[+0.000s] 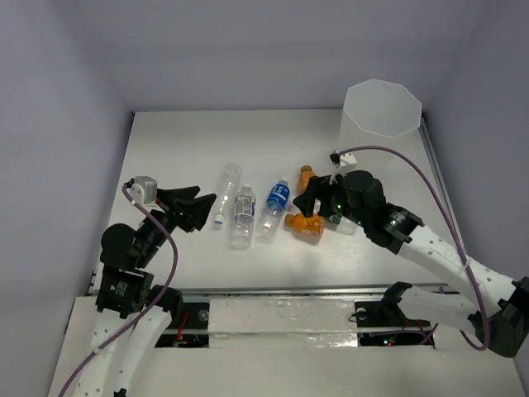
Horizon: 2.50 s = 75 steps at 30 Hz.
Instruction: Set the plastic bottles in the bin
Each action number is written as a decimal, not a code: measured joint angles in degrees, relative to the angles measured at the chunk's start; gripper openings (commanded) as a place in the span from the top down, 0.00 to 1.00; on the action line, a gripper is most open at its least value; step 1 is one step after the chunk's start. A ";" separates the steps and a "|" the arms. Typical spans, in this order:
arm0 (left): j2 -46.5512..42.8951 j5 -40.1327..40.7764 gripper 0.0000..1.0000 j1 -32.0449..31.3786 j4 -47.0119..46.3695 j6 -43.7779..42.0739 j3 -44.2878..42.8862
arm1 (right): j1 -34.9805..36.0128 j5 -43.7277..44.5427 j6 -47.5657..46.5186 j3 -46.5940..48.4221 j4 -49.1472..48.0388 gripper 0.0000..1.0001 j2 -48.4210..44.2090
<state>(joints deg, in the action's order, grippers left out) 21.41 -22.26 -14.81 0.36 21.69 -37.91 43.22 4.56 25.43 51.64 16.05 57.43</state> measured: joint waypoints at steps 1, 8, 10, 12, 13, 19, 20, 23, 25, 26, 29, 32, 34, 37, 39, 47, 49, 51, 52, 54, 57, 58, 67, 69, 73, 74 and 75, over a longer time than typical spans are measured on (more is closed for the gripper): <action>-0.20 0.13 0.46 -0.13 0.26 -0.07 0.00 | 0.00 0.22 0.28 0.00 -0.44 0.19 0.81; -1.62 1.88 0.59 -0.61 0.96 -0.44 -0.02 | 0.52 3.65 4.22 0.22 -4.24 0.18 11.21; -1.70 2.62 0.64 -0.70 1.09 -0.46 -0.02 | 1.25 5.14 5.07 1.11 -4.24 0.18 15.45; -1.73 3.69 0.71 -0.98 1.49 -0.46 -0.04 | 2.08 6.36 5.99 2.60 -4.28 0.18 19.63; -1.73 4.20 0.73 -1.03 1.75 -0.52 -0.04 | 2.45 6.88 6.45 3.34 -4.33 0.18 21.59; -1.66 8.11 0.80 -1.25 3.87 -0.39 -0.04 | 4.09 8.79 8.92 7.15 -4.57 0.18 29.68; -1.60 8.85 0.79 -1.25 4.22 -0.37 -0.04 | 4.33 9.27 9.49 8.04 -4.68 0.16 31.28; -1.33 10.56 0.78 -1.25 5.07 -0.31 -0.04 | 5.29 10.19 10.82 9.60 -5.16 0.14 34.53; -1.27 11.39 0.76 -1.25 5.68 -0.17 -0.04 | 5.60 10.80 11.65 10.29 -5.64 0.13 36.83; -1.22 11.74 0.74 -1.25 5.95 -0.15 -0.04 | 5.62 10.99 12.07 10.47 -5.90 0.13 37.79; -0.66 12.09 0.68 -1.25 6.56 -0.15 -0.09 | 5.62 11.74 13.51 10.58 -6.29 0.13 40.39; 0.66 12.04 0.60 -1.25 7.08 -0.09 -0.13 | 5.62 12.55 14.75 10.71 -6.29 0.15 42.10; 1.81 11.93 0.56 -1.25 7.39 -0.09 -0.15 | 5.62 13.11 15.54 11.32 -6.34 0.16 43.10; 4.28 11.28 0.51 -1.25 7.65 0.02 -0.17 | 5.62 13.55 16.79 12.50 -6.80 0.19 44.81; 6.64 10.54 0.48 -1.29 7.80 0.07 -0.20 | 5.62 13.70 17.42 13.00 -7.15 0.21 45.62; 16.59 10.93 0.35 -5.64 10.54 0.13 -0.46 | 5.62 15.50 18.69 13.79 -7.61 0.49 46.34; 18.38 11.56 0.34 -7.21 11.02 0.48 -0.46 | 5.64 15.61 18.91 13.33 -8.37 0.53 45.86; 19.56 12.39 0.34 -8.72 11.23 0.96 -0.46 | 5.73 15.72 19.02 11.65 -8.90 0.53 43.69; 19.98 12.90 0.34 -9.35 11.28 1.29 -0.46 | 5.79 15.85 18.97 10.95 -8.76 0.53 41.94; 20.55 14.23 0.34 -10.45 11.54 1.88 -0.46 | 5.95 16.06 18.71 10.03 -8.76 0.54 37.66; 21.07 16.59 0.32 -12.04 11.67 3.06 -0.46 | 5.99 16.33 17.79 9.68 -9.27 0.56 29.29; 21.27 17.44 0.32 -12.59 11.69 3.45 -0.46 | 5.99 16.55 17.33 9.66 -9.53 0.57 25.90; 26.51 26.71 0.29 -20.76 11.91 7.43 -0.46 | 5.99 20.87 9.81 13.40 -9.77 0.57 4.94; 28.59 29.33 0.28 -23.39 11.74 8.39 -0.46 | 5.97 23.71 7.04 16.76 -8.94 0.57 3.56; 34.32 33.35 0.25 -27.34 10.62 9.99 -0.44 | 3.80 29.20 1.11 22.43 -8.39 0.59 1.60; 35.47 34.14 0.22 -27.65 10.34 10.27 -0.44 | 2.47 30.47 -0.26 23.67 -8.35 0.59 1.29; 36.54 34.99 0.20 -27.89 9.94 10.38 -0.44 | 0.74 31.65 -1.49 24.63 -8.41 0.59 1.07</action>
<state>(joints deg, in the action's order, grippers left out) 57.95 12.73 -42.70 10.31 32.08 -38.35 43.97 36.21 23.94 76.27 7.64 58.50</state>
